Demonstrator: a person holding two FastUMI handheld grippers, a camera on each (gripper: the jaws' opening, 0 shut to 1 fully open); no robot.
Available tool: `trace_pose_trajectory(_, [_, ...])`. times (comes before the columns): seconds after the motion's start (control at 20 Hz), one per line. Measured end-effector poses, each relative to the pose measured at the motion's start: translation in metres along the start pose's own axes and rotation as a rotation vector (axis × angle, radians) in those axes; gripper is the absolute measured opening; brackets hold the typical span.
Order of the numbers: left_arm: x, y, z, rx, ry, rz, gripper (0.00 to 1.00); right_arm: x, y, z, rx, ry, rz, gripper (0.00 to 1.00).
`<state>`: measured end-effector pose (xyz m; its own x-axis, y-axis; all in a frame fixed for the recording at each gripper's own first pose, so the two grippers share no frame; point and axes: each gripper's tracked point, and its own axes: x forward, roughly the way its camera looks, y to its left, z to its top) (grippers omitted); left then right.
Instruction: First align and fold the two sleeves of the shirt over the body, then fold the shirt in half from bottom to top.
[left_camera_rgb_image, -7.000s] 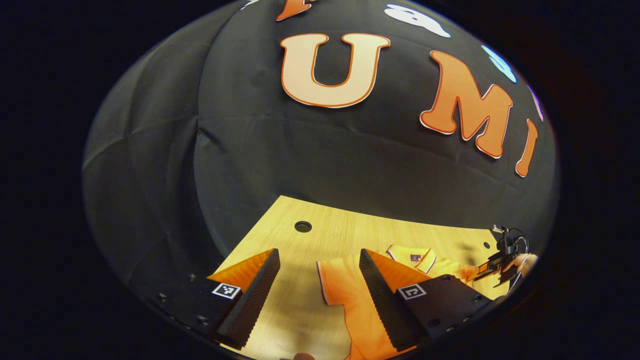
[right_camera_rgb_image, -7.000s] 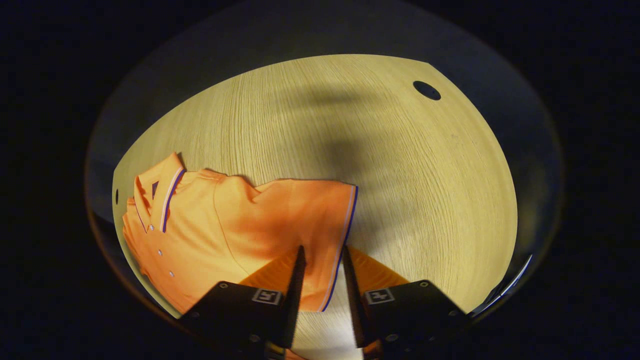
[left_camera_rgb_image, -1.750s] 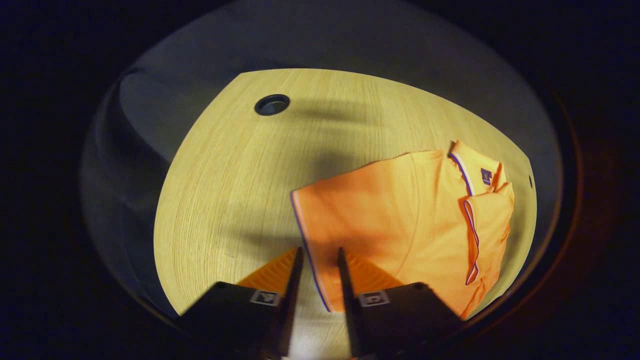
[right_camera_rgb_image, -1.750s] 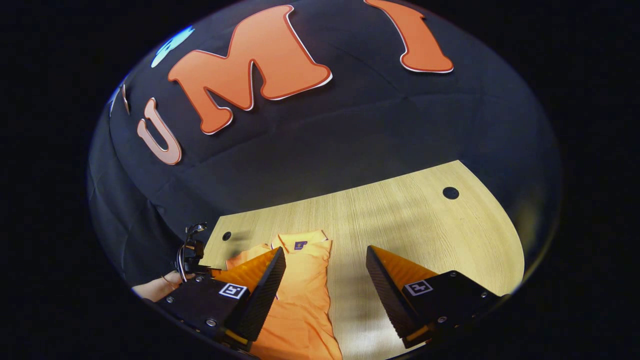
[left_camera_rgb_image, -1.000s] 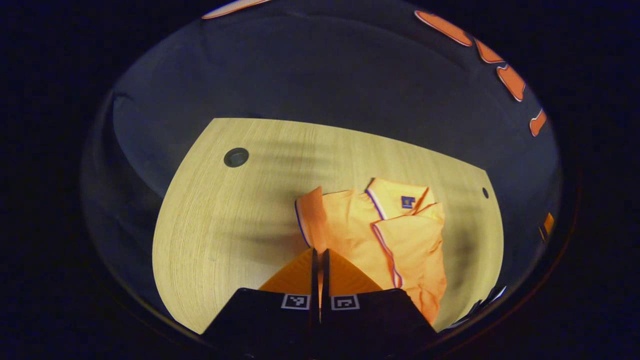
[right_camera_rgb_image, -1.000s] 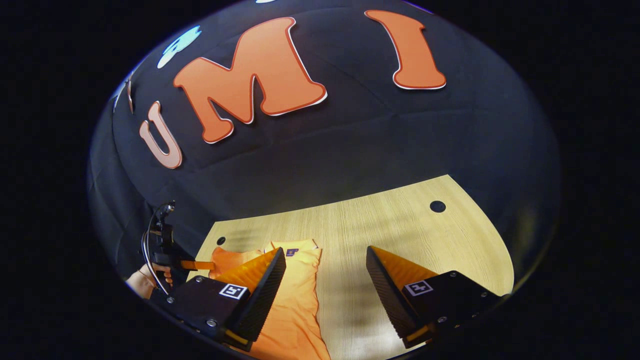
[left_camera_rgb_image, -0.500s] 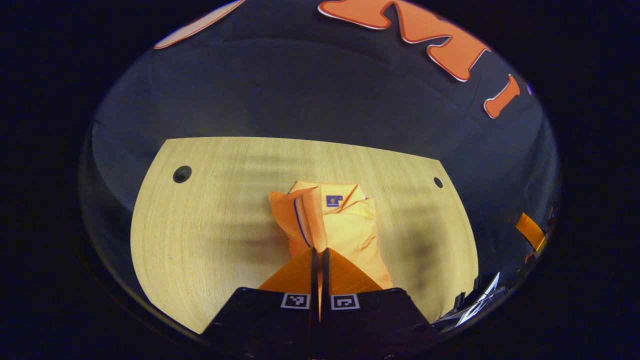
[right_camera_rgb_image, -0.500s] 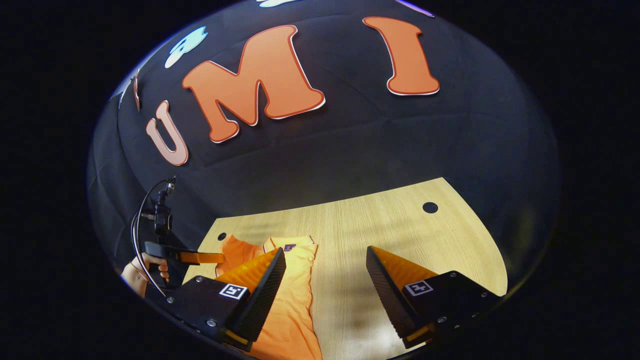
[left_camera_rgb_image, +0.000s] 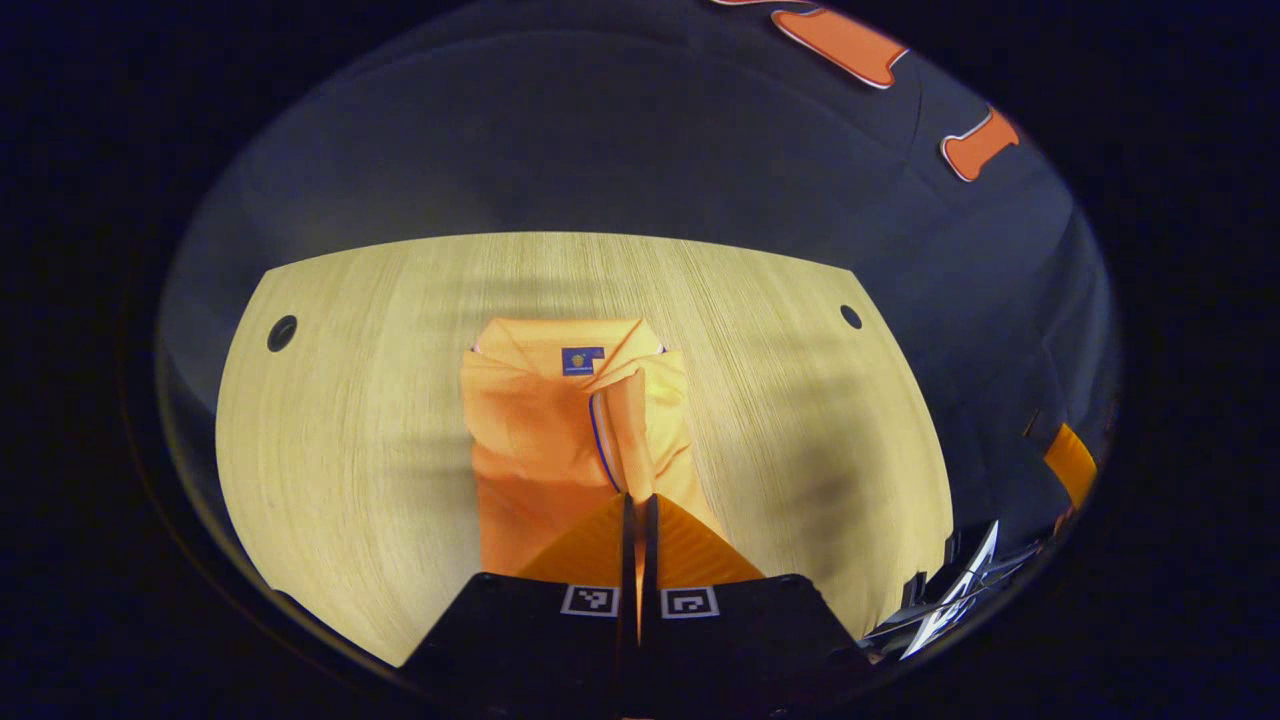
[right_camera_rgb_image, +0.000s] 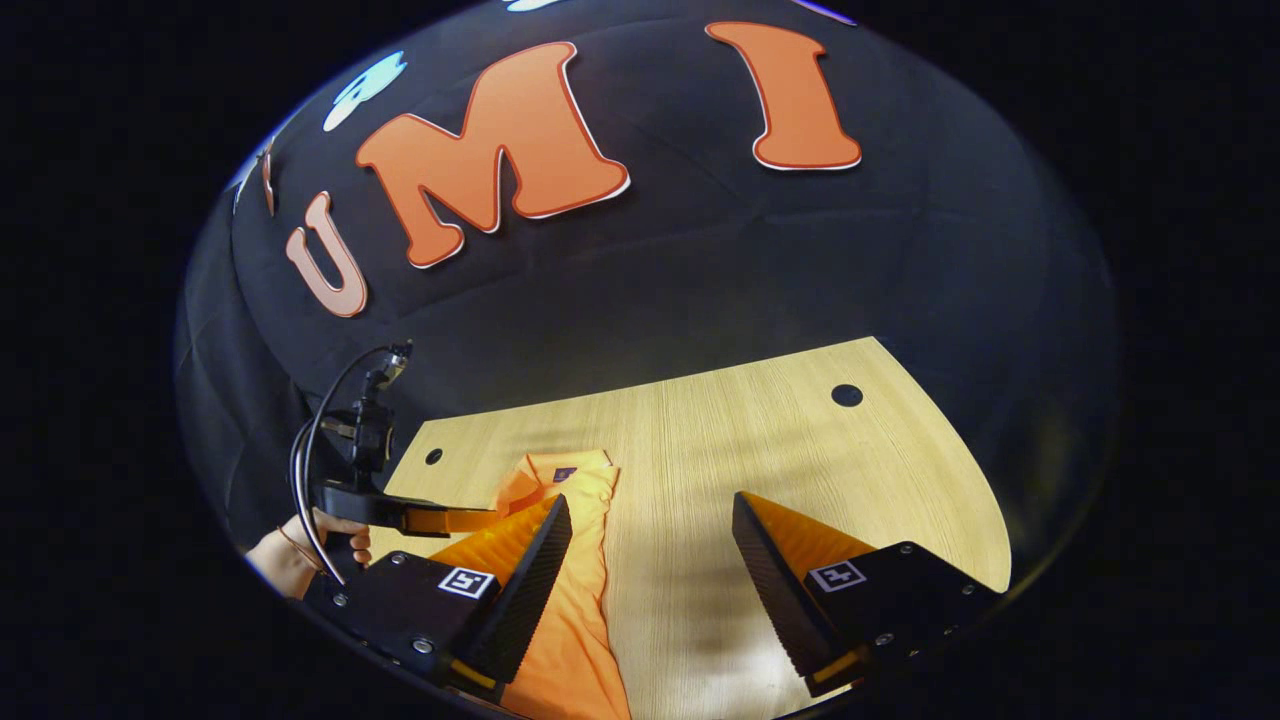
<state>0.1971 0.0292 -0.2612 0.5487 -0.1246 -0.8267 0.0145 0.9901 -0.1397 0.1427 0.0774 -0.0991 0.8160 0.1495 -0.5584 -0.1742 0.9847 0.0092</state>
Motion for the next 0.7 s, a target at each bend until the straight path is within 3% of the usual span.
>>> trace_pose_trajectory(0.3, [0.049, -0.011, -0.026, -0.022, 0.070, 0.005, 0.02, 0.004, -0.007, -0.009, 0.022, 0.027, -0.006, 0.98])
trace_pose_trajectory(0.5, [0.064, -0.021, -0.036, -0.071, 0.088, -0.042, 0.10, 0.006, -0.005, -0.013, 0.018, 0.039, -0.004, 0.98])
trace_pose_trajectory(0.65, [0.052, -0.029, -0.040, -0.124, 0.091, -0.103, 0.93, 0.010, 0.004, -0.019, 0.011, 0.056, 0.010, 0.98])
trace_pose_trajectory(0.7, [0.047, -0.025, -0.041, -0.129, 0.085, -0.101, 0.93, 0.012, 0.009, -0.021, 0.011, 0.063, 0.017, 0.98])
